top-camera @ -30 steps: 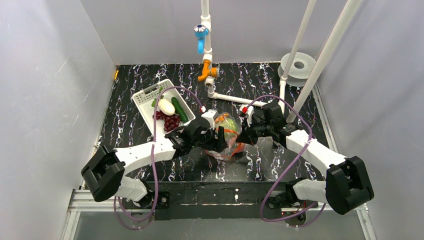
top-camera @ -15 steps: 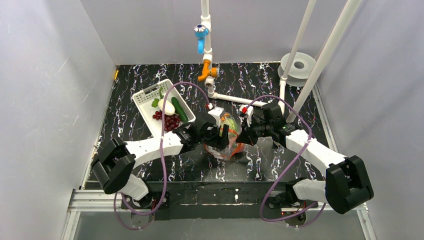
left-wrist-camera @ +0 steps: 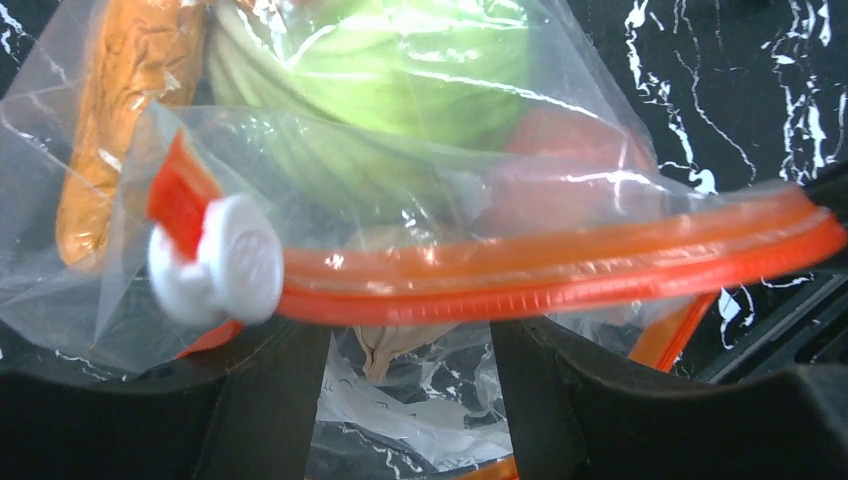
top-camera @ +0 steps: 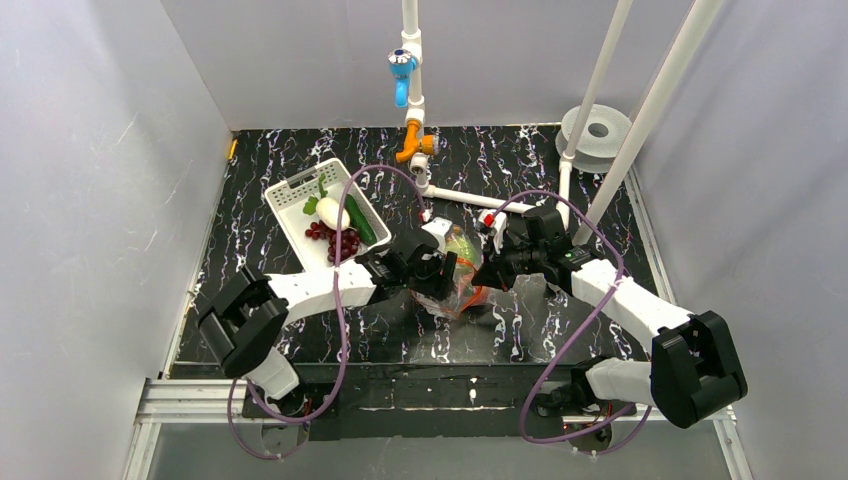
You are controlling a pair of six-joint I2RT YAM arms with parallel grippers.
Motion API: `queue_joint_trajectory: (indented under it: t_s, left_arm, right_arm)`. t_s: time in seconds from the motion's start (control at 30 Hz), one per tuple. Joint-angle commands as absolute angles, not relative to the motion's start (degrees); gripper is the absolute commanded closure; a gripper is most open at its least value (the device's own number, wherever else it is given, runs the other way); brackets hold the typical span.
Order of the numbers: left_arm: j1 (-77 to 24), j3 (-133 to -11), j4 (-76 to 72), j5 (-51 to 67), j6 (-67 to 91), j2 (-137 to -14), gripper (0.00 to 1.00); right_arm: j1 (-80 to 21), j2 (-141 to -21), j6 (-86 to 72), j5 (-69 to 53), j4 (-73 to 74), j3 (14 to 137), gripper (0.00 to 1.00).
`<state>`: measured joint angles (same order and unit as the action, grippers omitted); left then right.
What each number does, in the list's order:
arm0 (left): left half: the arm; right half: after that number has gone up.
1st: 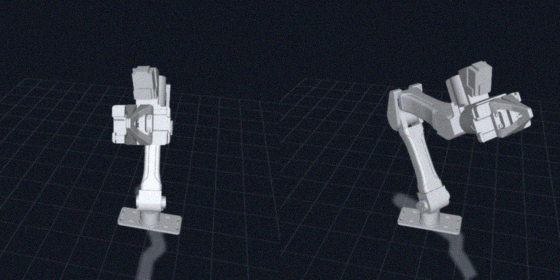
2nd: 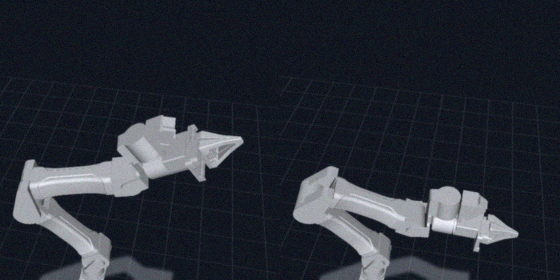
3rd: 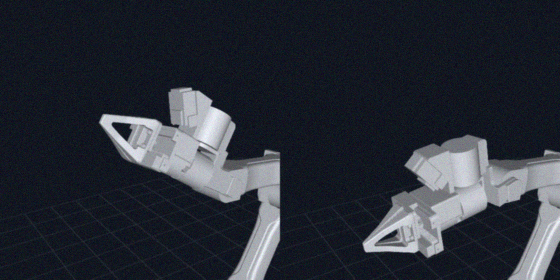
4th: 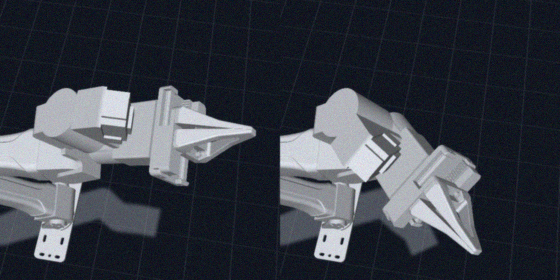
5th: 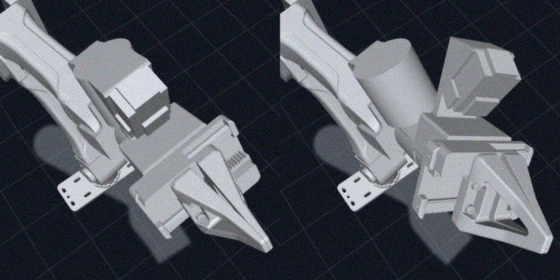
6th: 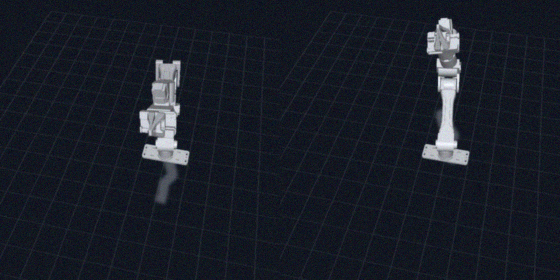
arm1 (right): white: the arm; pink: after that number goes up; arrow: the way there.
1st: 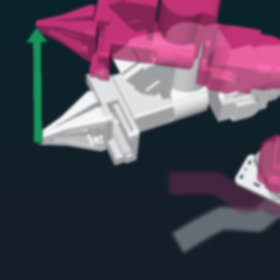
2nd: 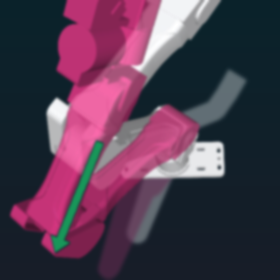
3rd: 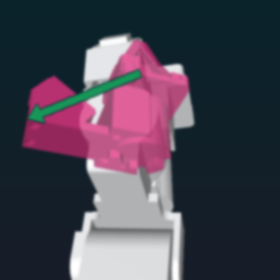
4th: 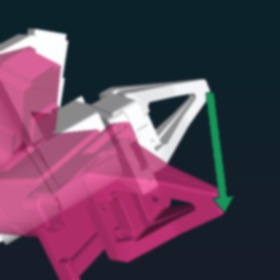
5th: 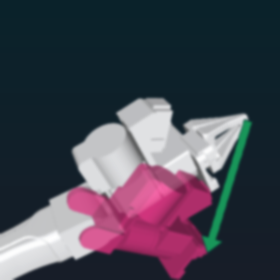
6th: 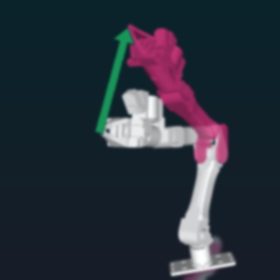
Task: Open the zip-top bag and remove the fake food
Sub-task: Pick up the fake vegetable from the zipper food storage bag.
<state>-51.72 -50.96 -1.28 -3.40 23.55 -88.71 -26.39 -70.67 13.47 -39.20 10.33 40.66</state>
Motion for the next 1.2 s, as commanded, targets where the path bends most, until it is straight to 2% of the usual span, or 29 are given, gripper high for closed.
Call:
queue_joint_trajectory:
  t_s: [0.0,0.27,0.5,0.63,0.87,1.17]
  left_arm:
    - [-51.8,-53.11,-1.53,-3.83,21.63,-90.88,0.43]
    - [-51.85,-54.22,-2.03,-4.03,20.77,-94.42,0.44]
    - [-51.74,-54.11,-2.71,-3.2,20.6,-93.73,0.75]
    - [-51.82,-52.17,-3.56,-2.02,20.93,-89.23,0.86]
    - [-51.43,-46.73,-4.99,1.54,24.45,-79.99,0.96]
    - [-47.49,-39.52,-11.86,12.84,32.15,-70.67,1.0]
  right_arm:
    - [-26.72,-70.75,13.81,-40.11,10.11,41.4,0.99]
    - [-26.81,-71.02,13.89,-40.13,10.11,41.4,0.99]
    - [-26.85,-70.93,13.92,-40.05,10.17,41.48,0.99]
    - [-26.86,-70.84,14.0,-39.91,10.24,41.48,0.99]
    - [-26.81,-70.84,14.06,-39.81,10.38,41.62,0.99]
    - [-26.81,-70.93,14.3,-39.4,10.6,41.66,0.99]
